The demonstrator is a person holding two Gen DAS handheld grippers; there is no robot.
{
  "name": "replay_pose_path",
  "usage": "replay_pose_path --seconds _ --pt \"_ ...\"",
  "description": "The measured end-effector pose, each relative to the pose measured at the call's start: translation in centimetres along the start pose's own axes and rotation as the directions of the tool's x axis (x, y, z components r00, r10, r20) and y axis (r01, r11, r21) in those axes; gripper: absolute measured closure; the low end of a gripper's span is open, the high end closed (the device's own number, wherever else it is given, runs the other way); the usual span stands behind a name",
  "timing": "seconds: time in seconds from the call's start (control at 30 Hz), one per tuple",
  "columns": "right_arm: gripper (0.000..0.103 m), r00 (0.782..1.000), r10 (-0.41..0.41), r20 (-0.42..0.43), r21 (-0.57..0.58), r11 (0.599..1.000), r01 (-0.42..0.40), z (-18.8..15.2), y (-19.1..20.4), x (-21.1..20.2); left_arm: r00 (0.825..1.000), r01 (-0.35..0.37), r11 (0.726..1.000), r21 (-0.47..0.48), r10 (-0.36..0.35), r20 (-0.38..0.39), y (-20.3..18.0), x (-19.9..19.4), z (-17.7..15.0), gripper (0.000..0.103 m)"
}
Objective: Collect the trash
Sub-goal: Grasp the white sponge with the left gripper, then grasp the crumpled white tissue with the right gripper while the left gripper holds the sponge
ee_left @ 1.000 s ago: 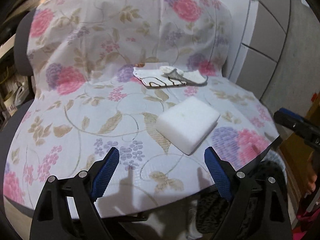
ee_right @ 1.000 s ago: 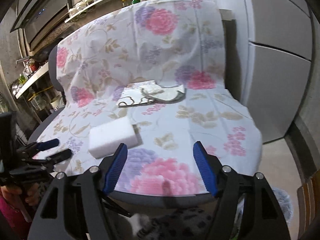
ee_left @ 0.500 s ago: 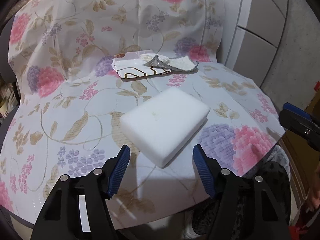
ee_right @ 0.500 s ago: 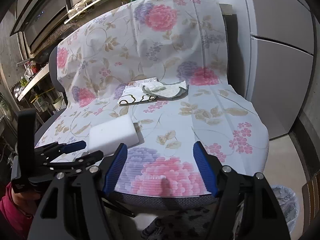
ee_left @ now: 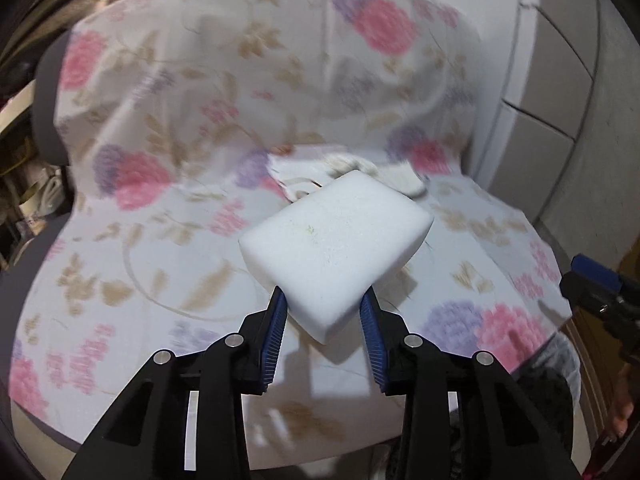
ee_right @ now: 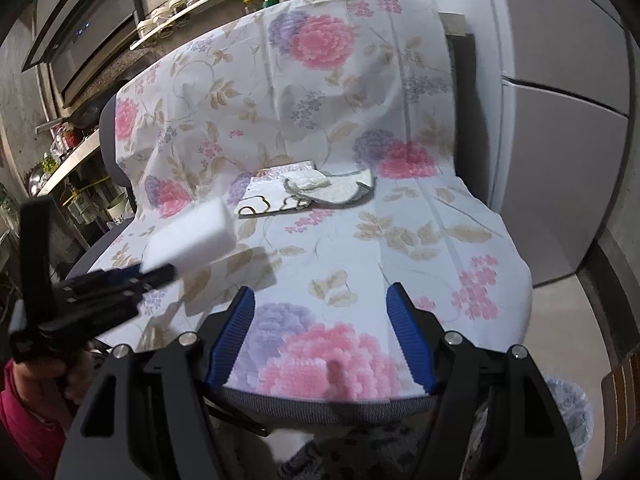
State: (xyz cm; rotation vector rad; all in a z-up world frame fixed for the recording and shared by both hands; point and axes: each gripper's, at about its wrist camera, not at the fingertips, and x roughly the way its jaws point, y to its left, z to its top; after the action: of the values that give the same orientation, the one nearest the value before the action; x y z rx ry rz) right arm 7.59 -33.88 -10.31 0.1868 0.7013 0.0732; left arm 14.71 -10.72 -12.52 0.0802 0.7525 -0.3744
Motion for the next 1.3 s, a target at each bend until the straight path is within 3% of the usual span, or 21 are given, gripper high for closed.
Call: replay_pose_path --seconds 0.23,0.47,0.9,1.07,1.2,1.27,1.3 --pt "0.036 1.0 0.015 0.004 -0.059 0.998 -0.015 4.8 2.2 4.1 0.997 -0.069 0.995 -0.07 0.072 0.033 4.3 -0.3 2.8 0.064" --pt "0.055 0.999 0.006 -0.037 -0.143 0.99 -0.011 9.9 4.7 10.8 0.994 -0.096 0.991 -0.097 0.101 0.046 6.6 1.7 5.4 0.063" --pt "0.057 0.981 -0.121 -0.148 -0.276 0.958 0.076 12.8 7.3 24.0 0.995 -0.098 0.984 -0.148 0.099 0.0 9.6 7.9 7.5 0.063" --pt "0.057 0.958 -0.244 -0.151 -0.374 0.911 0.173 12.6 8.3 26.8 0.995 -0.103 0.984 -0.145 0.103 -0.008 10.0 9.4 8.0 0.063" --pt "0.057 0.925 -0.359 -0.121 -0.484 0.835 0.261 11.8 9.1 28.3 0.995 -0.096 0.984 -0.15 0.094 -0.018 10.2 10.0 7.9 0.062" --pt "0.082 0.925 -0.369 -0.096 -0.502 0.82 0.275 11.8 9.2 28.2 0.996 -0.094 0.984 -0.151 0.092 -0.023 10.2 10.0 7.9 0.062" --pt "0.085 0.929 -0.36 -0.083 -0.496 0.823 0.275 12.0 9.2 27.8 0.996 -0.093 0.984 -0.152 0.09 -0.025 10.2 10.0 7.9 0.062"
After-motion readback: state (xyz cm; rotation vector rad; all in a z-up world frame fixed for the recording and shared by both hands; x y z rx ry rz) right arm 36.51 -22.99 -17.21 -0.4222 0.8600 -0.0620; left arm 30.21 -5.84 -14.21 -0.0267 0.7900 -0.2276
